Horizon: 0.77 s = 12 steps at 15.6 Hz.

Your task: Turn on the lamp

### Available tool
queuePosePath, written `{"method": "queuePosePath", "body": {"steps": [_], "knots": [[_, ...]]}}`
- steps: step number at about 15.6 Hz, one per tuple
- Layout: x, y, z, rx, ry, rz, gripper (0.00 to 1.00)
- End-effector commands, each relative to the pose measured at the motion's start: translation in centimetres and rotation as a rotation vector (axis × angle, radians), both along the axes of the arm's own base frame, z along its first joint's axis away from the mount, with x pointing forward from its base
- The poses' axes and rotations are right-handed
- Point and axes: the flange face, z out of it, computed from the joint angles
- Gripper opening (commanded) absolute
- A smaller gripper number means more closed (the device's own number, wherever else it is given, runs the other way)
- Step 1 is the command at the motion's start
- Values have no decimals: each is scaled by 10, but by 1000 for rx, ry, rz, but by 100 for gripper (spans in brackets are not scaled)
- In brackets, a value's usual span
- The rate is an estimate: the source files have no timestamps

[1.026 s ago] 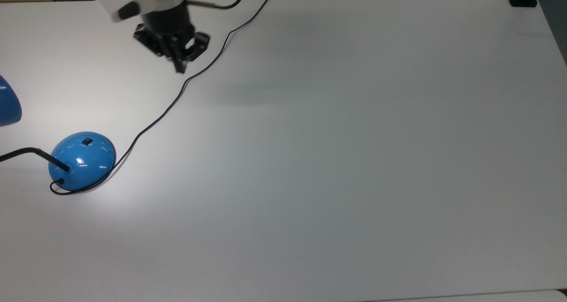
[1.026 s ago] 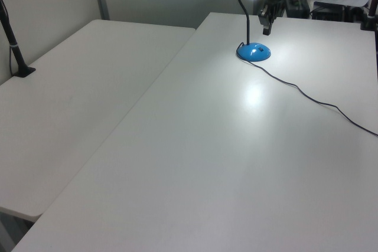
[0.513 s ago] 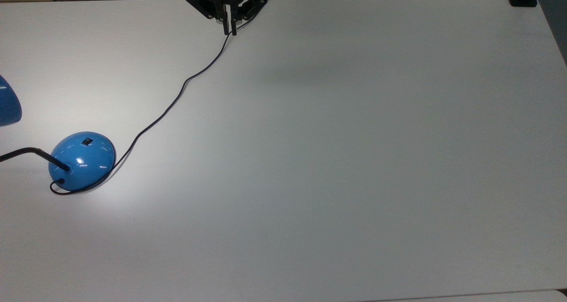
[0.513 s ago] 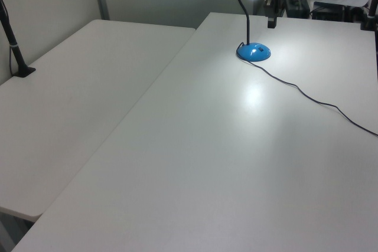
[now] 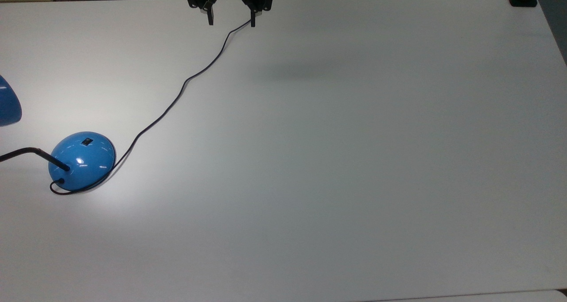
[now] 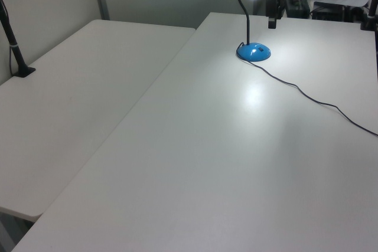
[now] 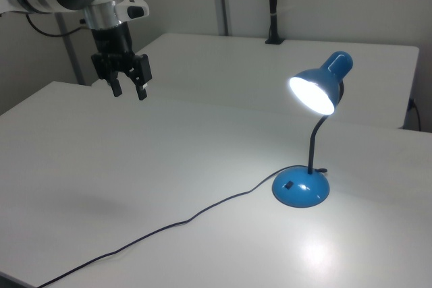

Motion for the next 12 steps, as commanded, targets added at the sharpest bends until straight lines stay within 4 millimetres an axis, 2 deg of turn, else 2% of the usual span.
{"method": "queuePosePath", "body": {"steps": [1,5,7,12], "knots": [[-4,-1,-1,-31,14,16,100],[2,-15,-5,-31,8,-9,100],[4,-12,-4,-33,-9,-1,100],[2,-21,-1,-50,-8,-14,100]]}}
